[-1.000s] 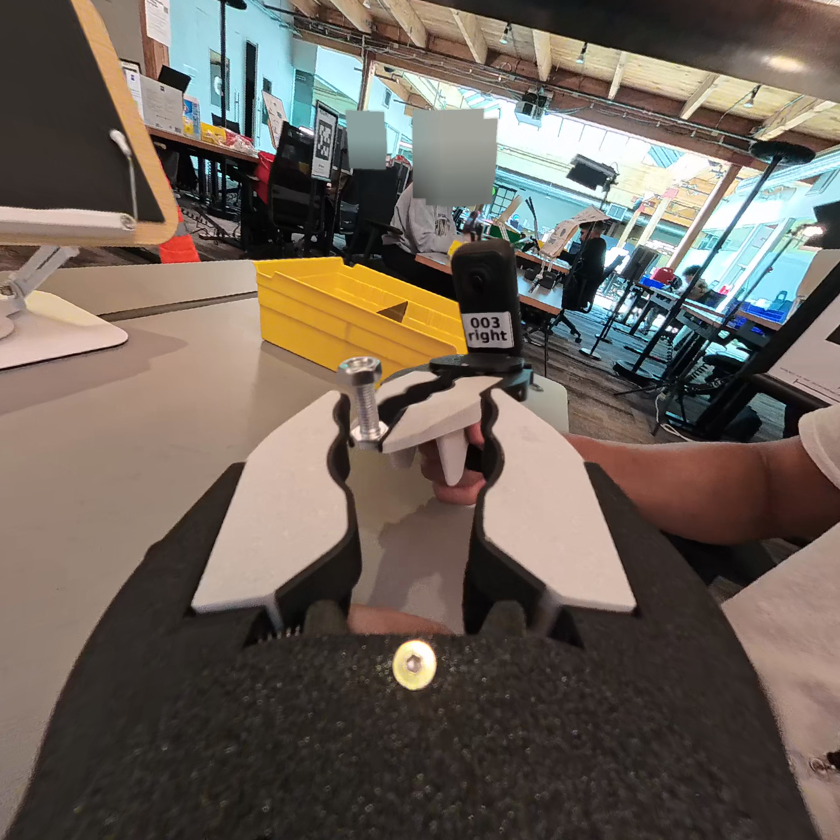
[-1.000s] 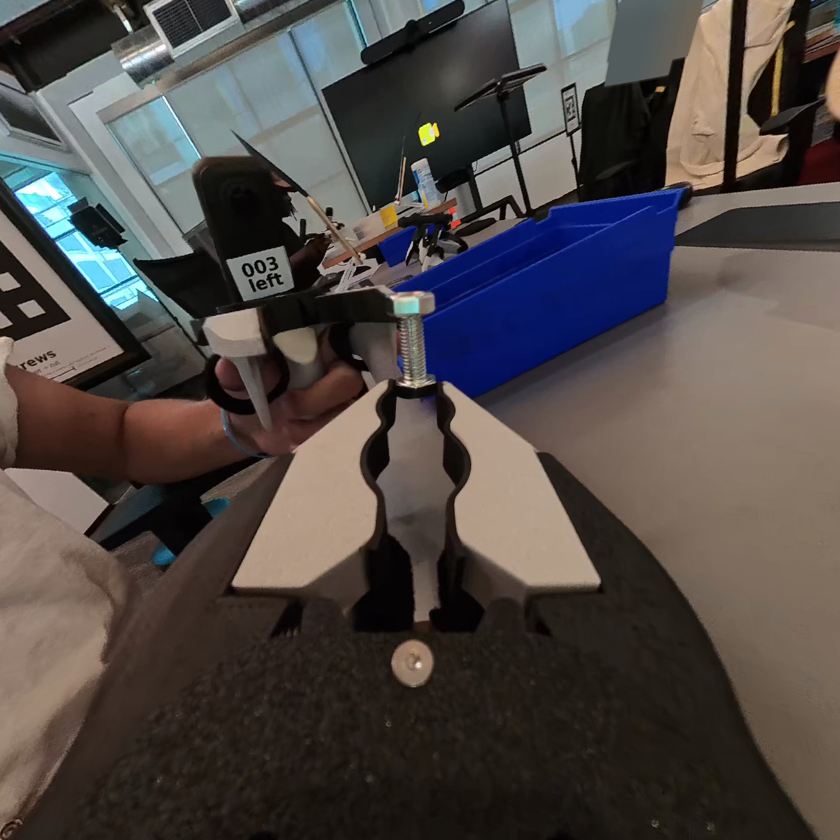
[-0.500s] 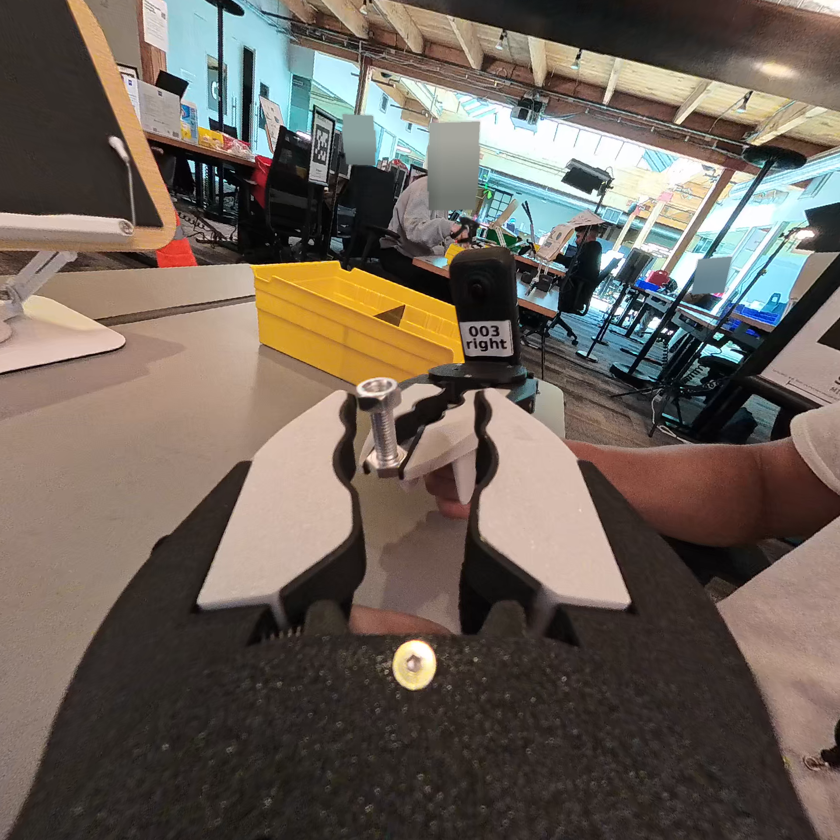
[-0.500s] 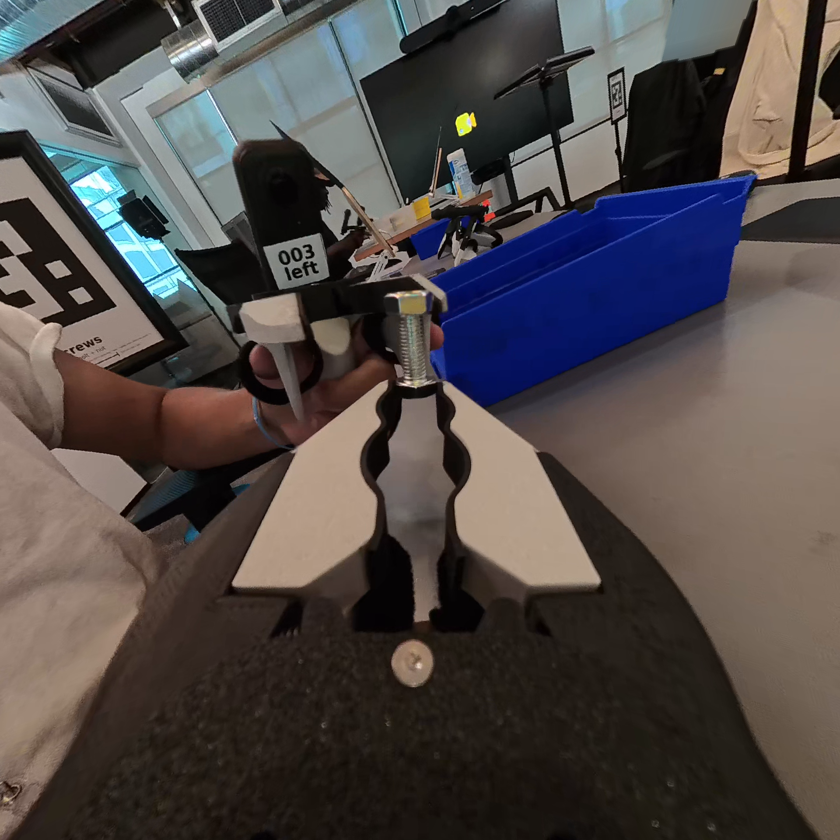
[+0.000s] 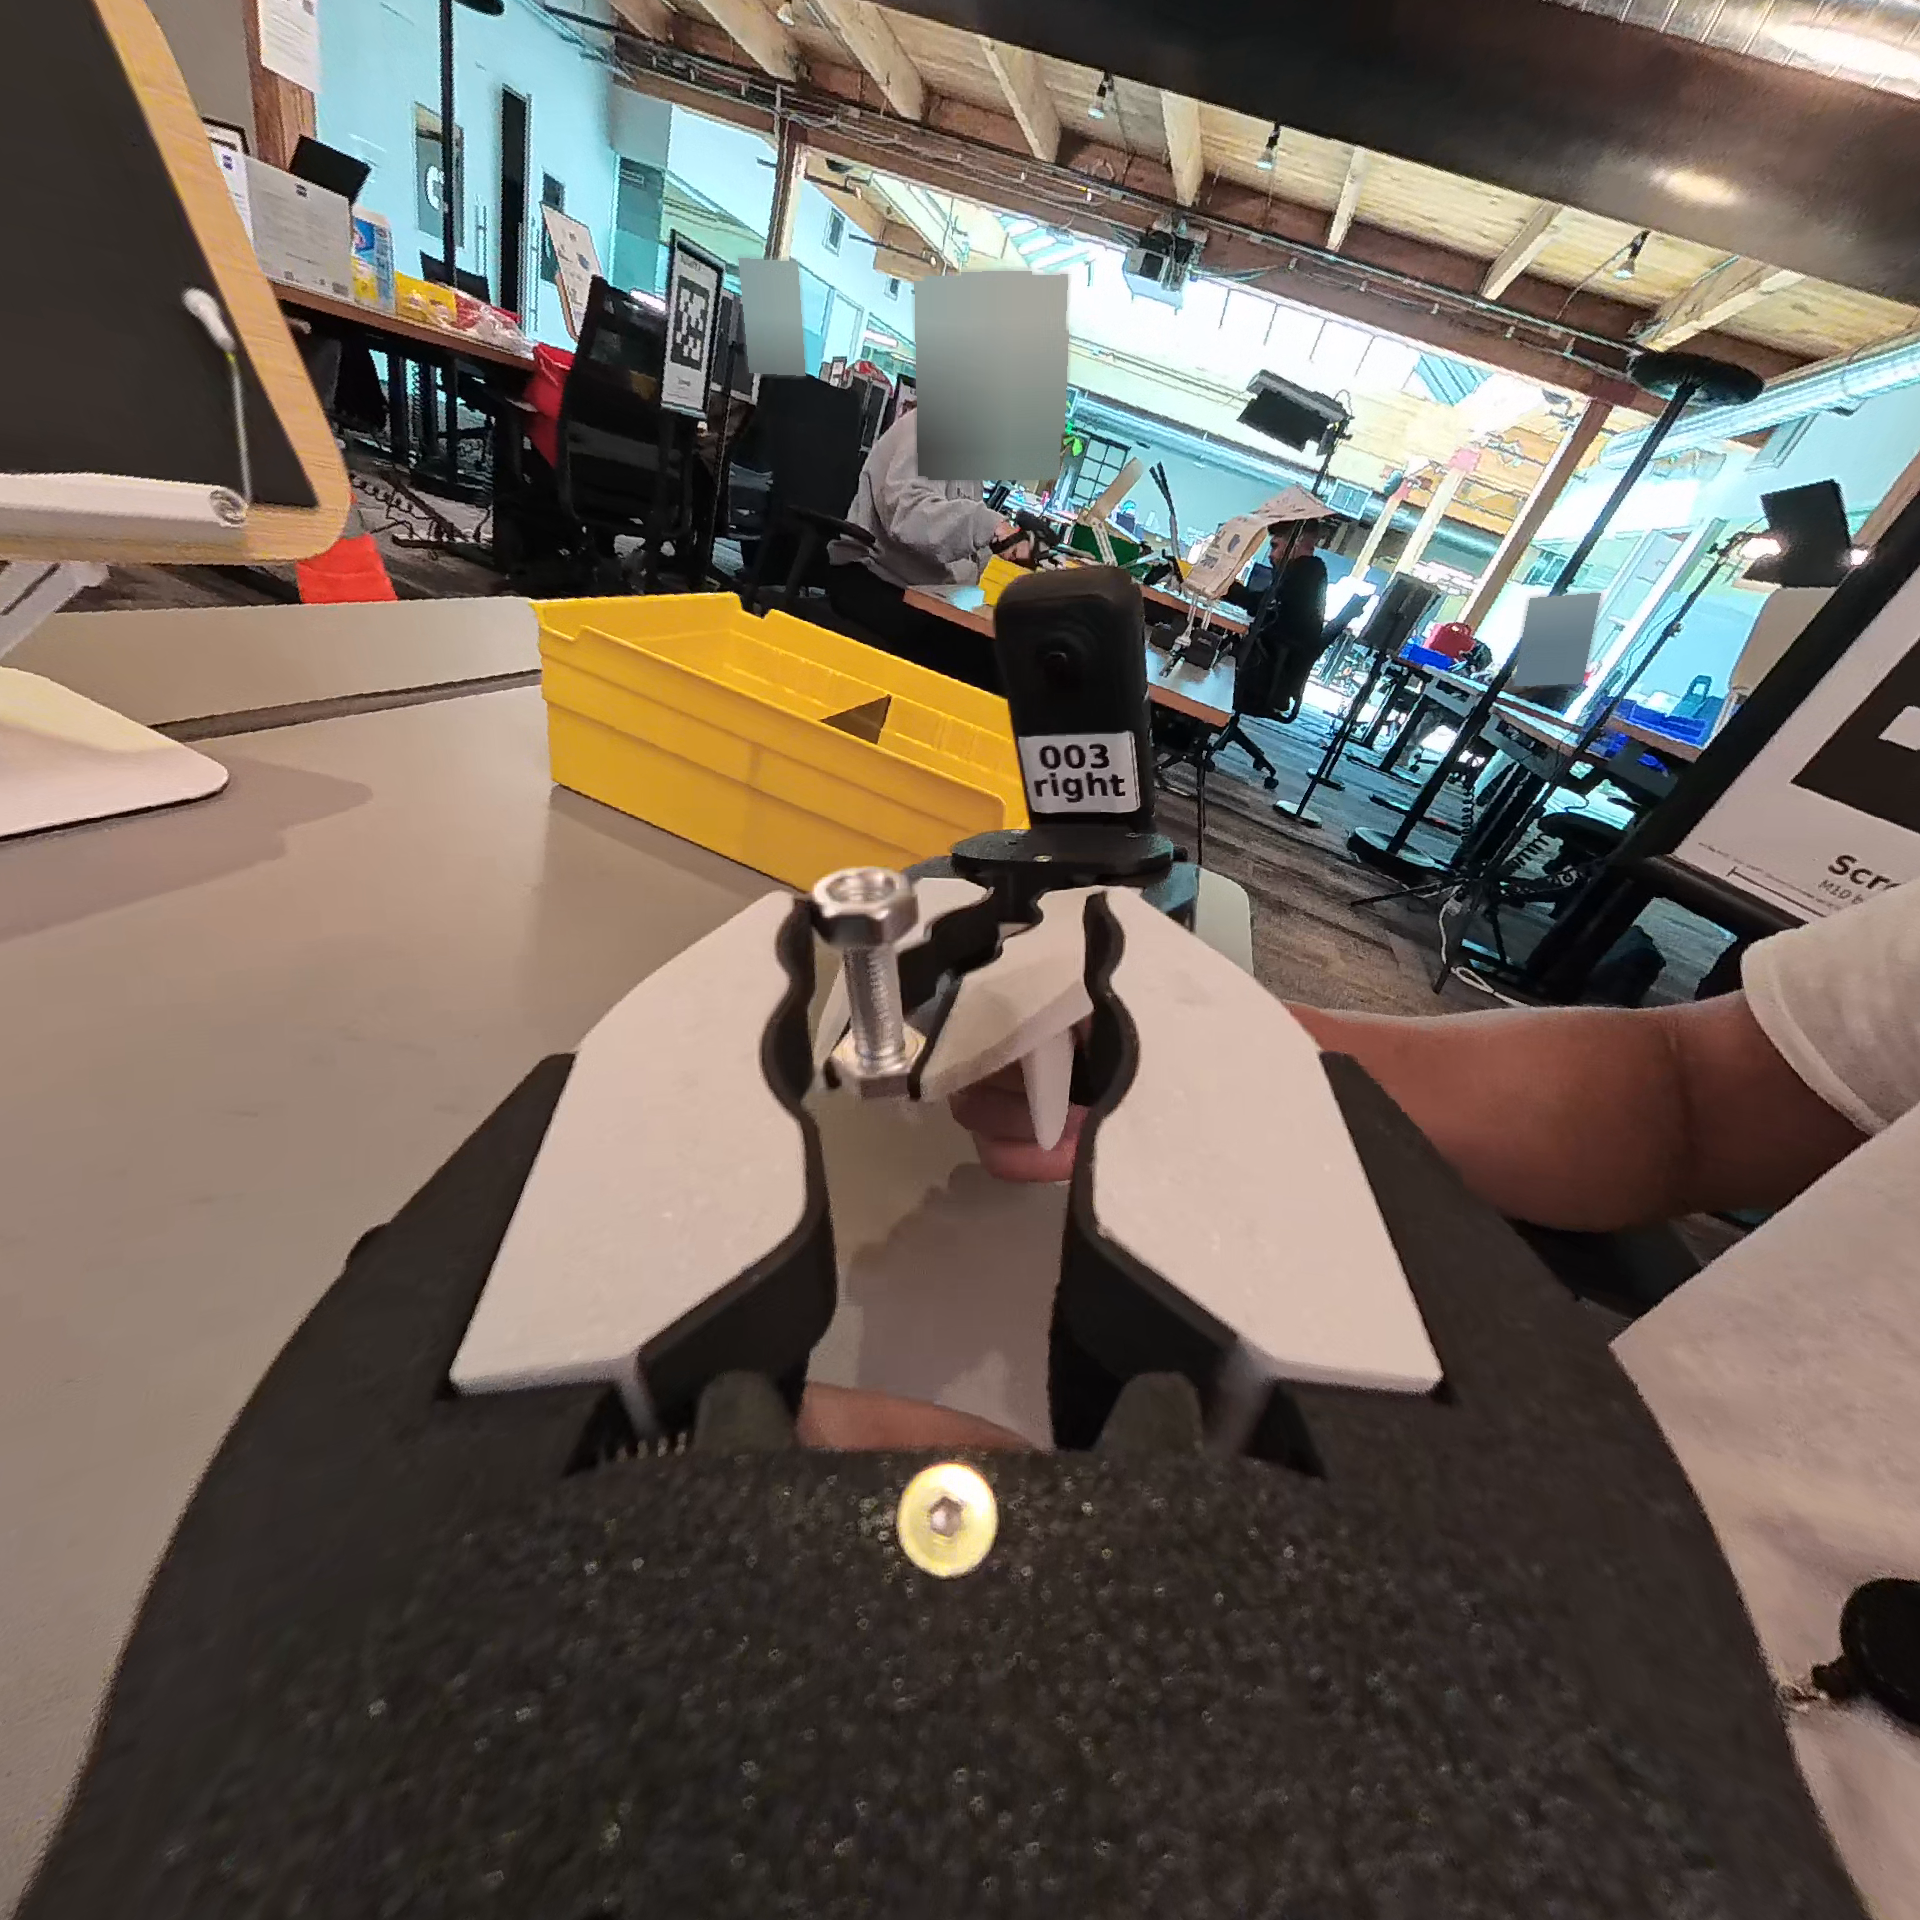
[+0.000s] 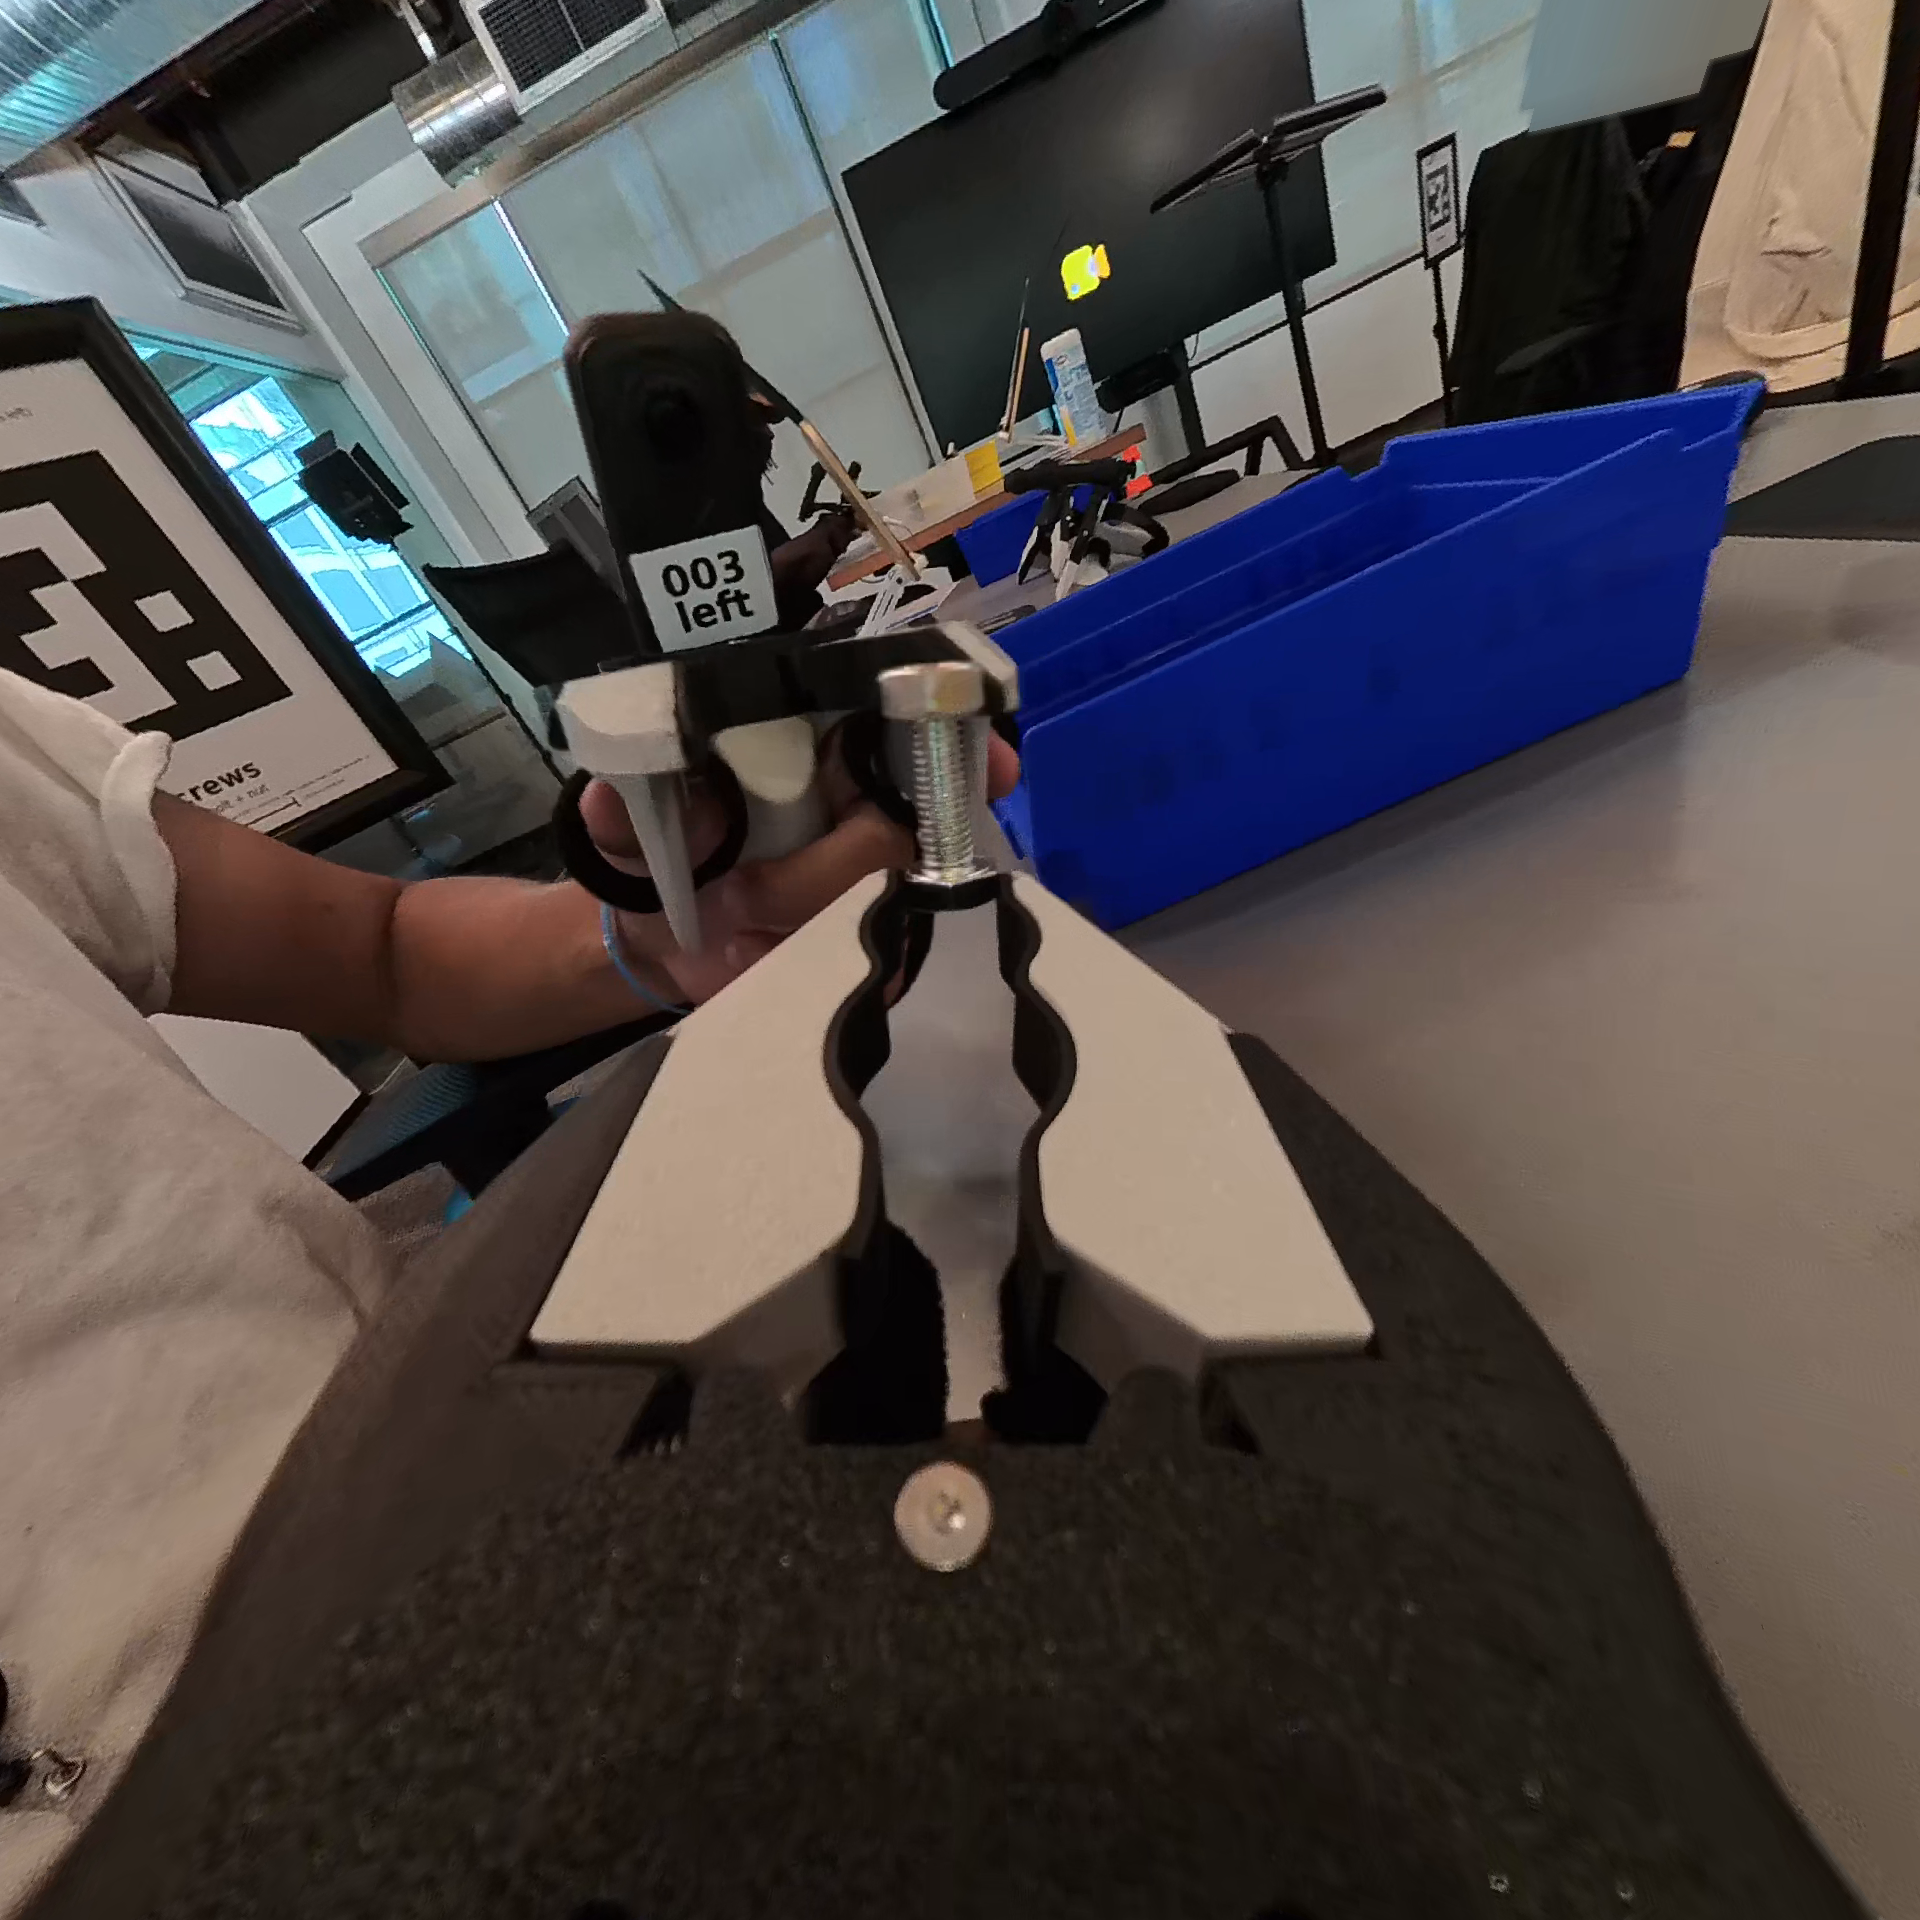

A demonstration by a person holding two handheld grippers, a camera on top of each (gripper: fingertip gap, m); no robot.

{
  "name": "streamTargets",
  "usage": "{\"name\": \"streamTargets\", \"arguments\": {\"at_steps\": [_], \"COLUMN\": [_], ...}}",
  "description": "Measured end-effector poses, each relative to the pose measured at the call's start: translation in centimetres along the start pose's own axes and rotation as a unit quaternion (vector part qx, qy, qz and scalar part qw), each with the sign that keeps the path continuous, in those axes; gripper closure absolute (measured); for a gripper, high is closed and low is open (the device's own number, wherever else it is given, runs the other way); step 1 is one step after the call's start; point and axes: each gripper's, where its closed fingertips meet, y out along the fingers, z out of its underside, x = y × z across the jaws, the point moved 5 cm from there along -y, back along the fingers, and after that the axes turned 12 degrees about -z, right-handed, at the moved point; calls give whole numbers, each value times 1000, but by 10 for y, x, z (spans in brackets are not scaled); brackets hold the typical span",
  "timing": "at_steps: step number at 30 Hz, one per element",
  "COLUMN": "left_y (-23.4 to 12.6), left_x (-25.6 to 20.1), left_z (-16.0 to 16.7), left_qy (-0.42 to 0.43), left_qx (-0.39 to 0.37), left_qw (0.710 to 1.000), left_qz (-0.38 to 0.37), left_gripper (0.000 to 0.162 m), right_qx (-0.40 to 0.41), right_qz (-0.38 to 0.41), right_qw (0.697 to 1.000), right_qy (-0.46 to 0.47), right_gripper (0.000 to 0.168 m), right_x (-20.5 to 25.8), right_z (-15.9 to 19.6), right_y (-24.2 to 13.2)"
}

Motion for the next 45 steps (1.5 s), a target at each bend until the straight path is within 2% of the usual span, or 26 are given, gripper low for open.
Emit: {"name": "streamTargets", "arguments": {"at_steps": [4, 11, 19, 29, 34, 45], "left_y": [-1, 3, -2, 1, -1, -3], "left_x": [2, -2, 3, -5, -1, -6], "left_z": [-2, 1, -4, -3, -6, -6], "left_qy": [2, -5, 1, 8, 4, 8], "left_qx": [-3, 4, -6, 0, -6, -4], "left_qw": [1000, 1000, 1000, 1000, 1000, 1000], "left_qz": [-7, 6, -7, 4, -3, 9], "left_gripper": [114, 113, 112, 110, 112, 118], "right_qx": [-8, 9, -12, 8, -7, -4], "right_qz": [8, -10, 5, -11, -6, -24], "right_qw": [1000, 1000, 1000, 1000, 1000, 999], "right_qy": [-3, -11, -14, -25, -26, -22], "right_gripper": [151, 151, 151, 151, 151, 151], "right_x": [-3, 5, 0, 6, 4, 9], "right_z": [-4, 3, -5, 1, -4, -2], "right_y": [-7, 12, -2, 9, -1, 3]}}
